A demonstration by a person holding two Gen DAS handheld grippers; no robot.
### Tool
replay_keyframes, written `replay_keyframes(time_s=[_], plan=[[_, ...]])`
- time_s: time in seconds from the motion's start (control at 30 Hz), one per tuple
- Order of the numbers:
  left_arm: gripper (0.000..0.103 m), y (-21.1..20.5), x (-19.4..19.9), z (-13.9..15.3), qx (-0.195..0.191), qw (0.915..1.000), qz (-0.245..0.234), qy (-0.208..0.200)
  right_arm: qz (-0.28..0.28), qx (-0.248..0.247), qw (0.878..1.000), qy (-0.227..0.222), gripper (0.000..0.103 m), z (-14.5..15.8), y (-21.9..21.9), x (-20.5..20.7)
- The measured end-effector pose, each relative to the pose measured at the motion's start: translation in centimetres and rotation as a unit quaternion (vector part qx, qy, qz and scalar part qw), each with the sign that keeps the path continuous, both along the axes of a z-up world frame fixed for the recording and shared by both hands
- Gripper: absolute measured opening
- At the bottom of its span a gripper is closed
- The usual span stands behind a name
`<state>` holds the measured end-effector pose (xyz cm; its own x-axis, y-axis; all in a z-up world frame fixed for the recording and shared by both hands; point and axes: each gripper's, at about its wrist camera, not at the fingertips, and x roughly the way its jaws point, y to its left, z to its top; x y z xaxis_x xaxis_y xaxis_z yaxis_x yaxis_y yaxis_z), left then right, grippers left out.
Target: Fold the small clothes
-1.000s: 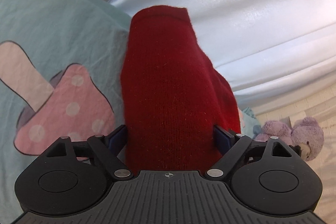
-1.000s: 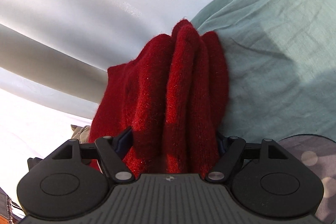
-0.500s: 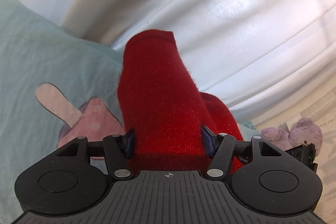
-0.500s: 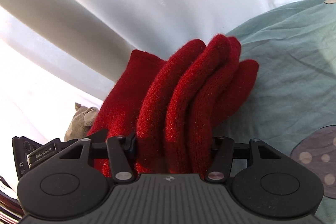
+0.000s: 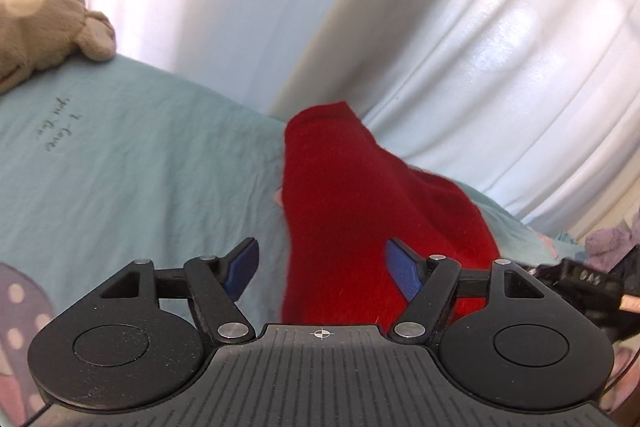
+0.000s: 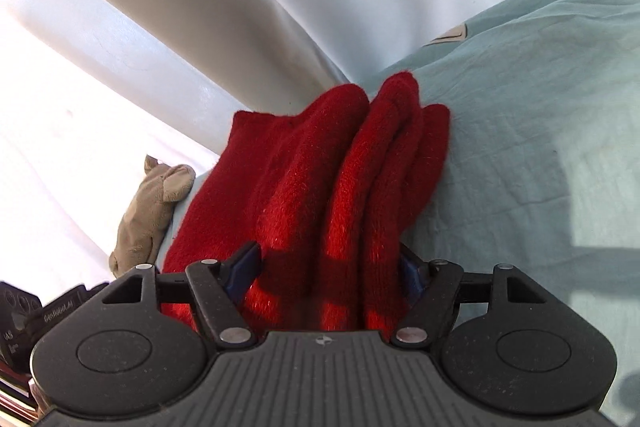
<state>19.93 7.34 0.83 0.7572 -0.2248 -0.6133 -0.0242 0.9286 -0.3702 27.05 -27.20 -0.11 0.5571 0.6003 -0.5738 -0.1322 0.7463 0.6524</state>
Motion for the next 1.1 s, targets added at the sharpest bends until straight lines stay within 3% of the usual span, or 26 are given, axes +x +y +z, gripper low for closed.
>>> replay_keyframes(time_s=[0.1,0.2,0.3,0.4,0.47,0.53,0.57,0.63,0.7,0.83,0.9,0.97,1.1], plan=[[0.081,-0.8,-3.7,-0.5,0.060,0.9978,-0.023,-0.015,-0.015,0.024,0.999,-0.019,0.081,1.1,-1.9,-4.0],[0.081,-2.7,-5.1,-1.8,0.100,0.9933,-0.057,-0.010,-0.003,0.068,0.998,0.003,0.082,0.4,-2.2,-7.0],[0.081,-3.9,-4.4,-3.4,0.112,0.9912,-0.069,0.010,0.016,0.111,0.993,0.034,0.083,-1.1,-1.0,-8.4],[0.077,-4.8,-3.1,-4.5,0.120,0.9898,-0.073,0.024,0.017,0.123,0.991,0.055,0.084,-2.5,0.4,-7.9],[0.067,-5.1,-2.3,-4.9,0.114,0.9904,-0.073,0.028,0.011,0.144,0.987,0.069,0.083,-3.1,1.2,-7.0],[0.058,-5.2,-2.2,-4.8,0.105,0.9916,-0.068,0.034,0.012,0.151,0.987,0.056,0.071,-2.9,1.8,-7.0],[0.052,-5.2,-2.2,-4.6,0.105,0.9920,-0.061,0.035,0.012,0.136,0.990,0.043,0.046,-2.4,2.3,-6.9],[0.038,-5.0,-2.5,-4.1,0.101,0.9929,-0.054,0.033,0.012,0.068,0.998,0.004,0.020,-0.6,3.5,-7.0],[0.032,-4.5,-3.0,-3.5,0.091,0.9942,-0.051,0.026,0.002,-0.002,0.999,-0.051,0.019,1.3,4.4,-8.0],[0.027,-4.4,-3.6,-3.3,0.092,0.9937,-0.053,0.036,-0.010,-0.118,0.982,-0.146,0.020,3.8,5.7,-10.2],[0.028,-3.9,-3.9,-3.5,0.083,0.9937,-0.047,0.059,-0.008,-0.183,0.974,-0.134,0.027,2.4,6.4,-9.9],[0.028,-3.1,-4.5,-3.0,0.083,0.9937,-0.038,0.064,-0.002,-0.231,0.969,-0.084,0.036,0.2,6.5,-9.3],[0.036,-0.8,-5.2,0.3,0.086,0.9961,-0.006,0.016,-0.032,-0.199,0.976,-0.082,0.048,2.2,4.5,-10.1]])
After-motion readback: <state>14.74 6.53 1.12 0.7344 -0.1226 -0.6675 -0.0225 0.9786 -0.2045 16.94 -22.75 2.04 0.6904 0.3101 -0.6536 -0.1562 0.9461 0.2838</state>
